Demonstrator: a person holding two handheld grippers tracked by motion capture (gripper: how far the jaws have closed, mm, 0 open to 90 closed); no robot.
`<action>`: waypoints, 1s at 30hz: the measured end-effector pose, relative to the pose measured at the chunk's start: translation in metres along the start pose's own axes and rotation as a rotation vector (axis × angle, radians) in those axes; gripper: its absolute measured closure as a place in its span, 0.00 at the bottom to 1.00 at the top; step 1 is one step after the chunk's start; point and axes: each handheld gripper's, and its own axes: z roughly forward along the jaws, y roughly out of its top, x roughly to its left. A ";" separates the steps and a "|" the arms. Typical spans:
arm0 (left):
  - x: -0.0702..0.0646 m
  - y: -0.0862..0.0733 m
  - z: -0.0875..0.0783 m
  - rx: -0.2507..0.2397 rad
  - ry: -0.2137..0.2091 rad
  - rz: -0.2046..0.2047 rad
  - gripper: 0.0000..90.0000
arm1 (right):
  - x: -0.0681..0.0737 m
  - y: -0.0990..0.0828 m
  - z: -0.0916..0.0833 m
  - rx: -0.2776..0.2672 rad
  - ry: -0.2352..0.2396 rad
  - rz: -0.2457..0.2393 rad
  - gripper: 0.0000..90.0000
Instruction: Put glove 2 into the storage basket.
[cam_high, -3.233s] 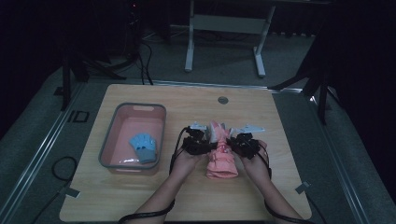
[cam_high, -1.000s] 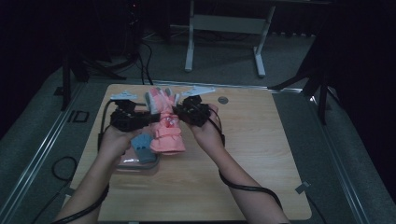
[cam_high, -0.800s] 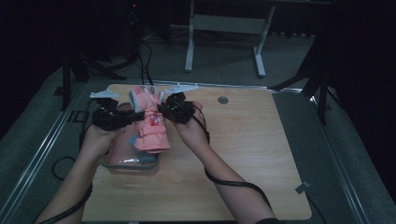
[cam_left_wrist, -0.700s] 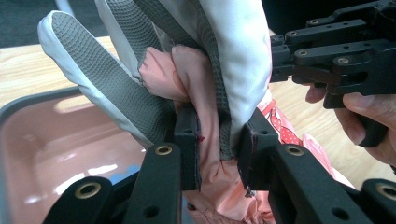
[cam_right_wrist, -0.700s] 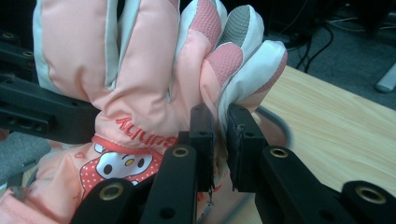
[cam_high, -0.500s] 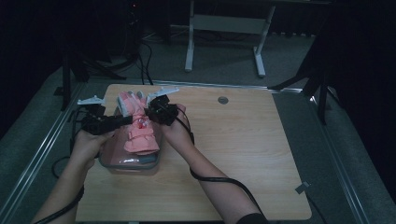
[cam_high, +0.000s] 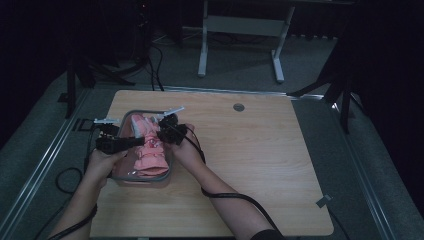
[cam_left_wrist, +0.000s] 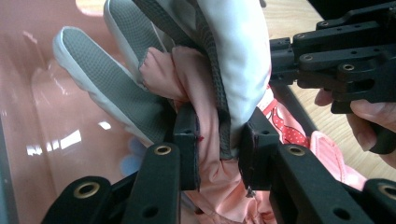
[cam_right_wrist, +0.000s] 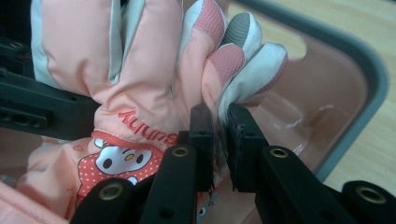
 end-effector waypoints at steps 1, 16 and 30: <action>-0.001 0.001 0.001 0.006 0.012 0.005 0.79 | 0.000 -0.001 0.002 0.010 -0.001 0.001 0.90; -0.018 0.009 0.005 -0.027 0.232 0.052 0.48 | -0.019 0.002 0.000 -0.018 0.058 0.027 0.36; -0.063 0.009 -0.023 -0.209 0.229 0.185 0.16 | -0.041 -0.002 -0.050 -0.110 0.180 -0.007 0.17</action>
